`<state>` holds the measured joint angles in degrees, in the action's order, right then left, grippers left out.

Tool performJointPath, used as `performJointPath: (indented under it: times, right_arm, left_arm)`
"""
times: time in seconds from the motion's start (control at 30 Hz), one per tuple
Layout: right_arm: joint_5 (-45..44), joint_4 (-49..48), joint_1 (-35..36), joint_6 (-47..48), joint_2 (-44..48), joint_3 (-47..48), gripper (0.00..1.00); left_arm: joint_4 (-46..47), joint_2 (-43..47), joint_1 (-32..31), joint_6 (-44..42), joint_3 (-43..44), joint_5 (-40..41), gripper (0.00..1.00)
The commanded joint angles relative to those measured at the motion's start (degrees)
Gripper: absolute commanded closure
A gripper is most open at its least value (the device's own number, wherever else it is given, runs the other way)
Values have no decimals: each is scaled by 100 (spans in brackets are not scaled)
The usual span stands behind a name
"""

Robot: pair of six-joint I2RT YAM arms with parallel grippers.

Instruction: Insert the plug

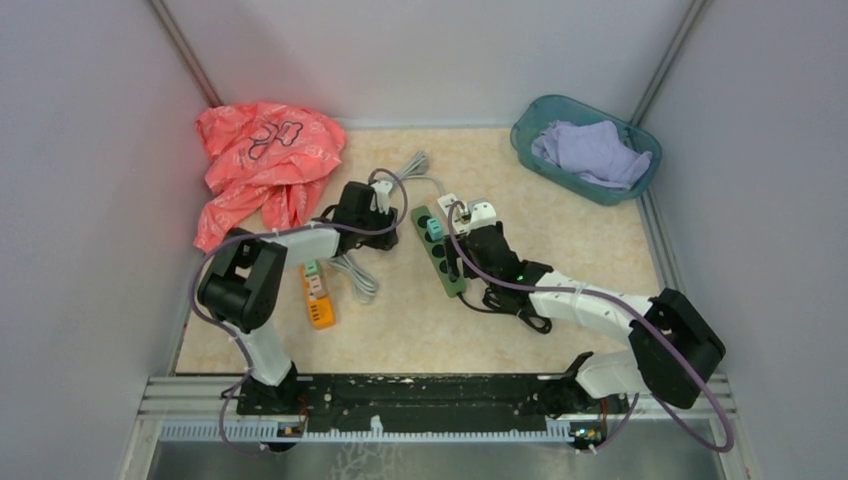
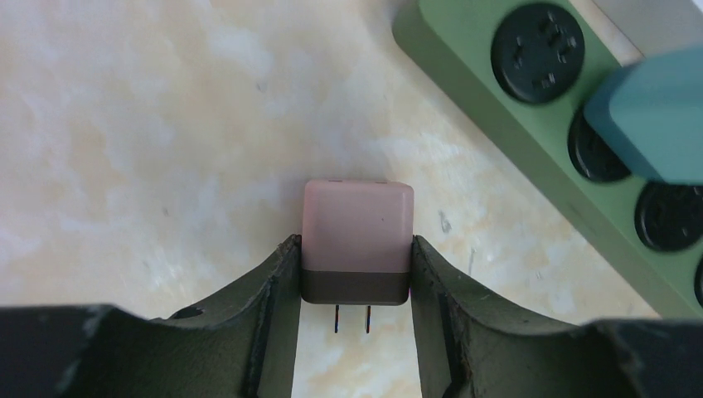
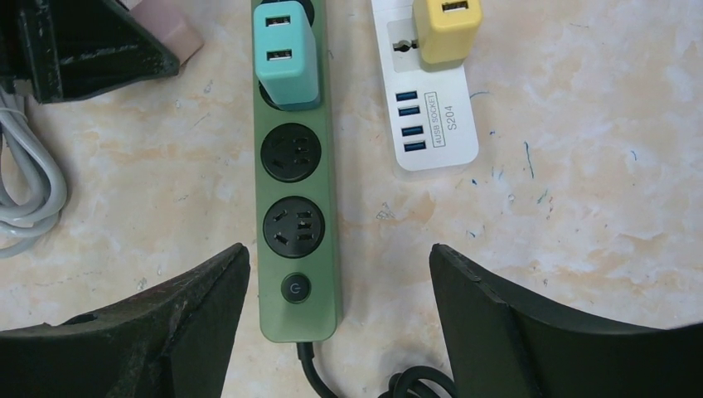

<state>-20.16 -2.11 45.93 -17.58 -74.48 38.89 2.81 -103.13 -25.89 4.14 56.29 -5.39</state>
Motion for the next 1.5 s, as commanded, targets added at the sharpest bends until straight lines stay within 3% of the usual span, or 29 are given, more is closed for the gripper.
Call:
performJointPath:
  times: [0.0,0.33,0.67,1.03,1.47]
  right_arm:
    - [116,74,-14,-60,297,263,21]
    - [521,1107,-23,-289,701,540,21]
    - [839,1912,-66,-416,1363,964,20]
    - [1773,2503,-83,-559,1582,1757,21]
    - [2947,2270,-189,-918,1224,2270,29]
  left_arm:
    - [636,620,-6,133,-640,-495,68]
    - [2854,2188,-238,113,-2372,-1151,75]
    - [4046,3549,-966,-928,-3303,-1272,76]
    - [4507,4029,-1840,-1927,-3545,-1233,77]
    - [5330,3901,-2263,-2042,-3638,-1585,77]
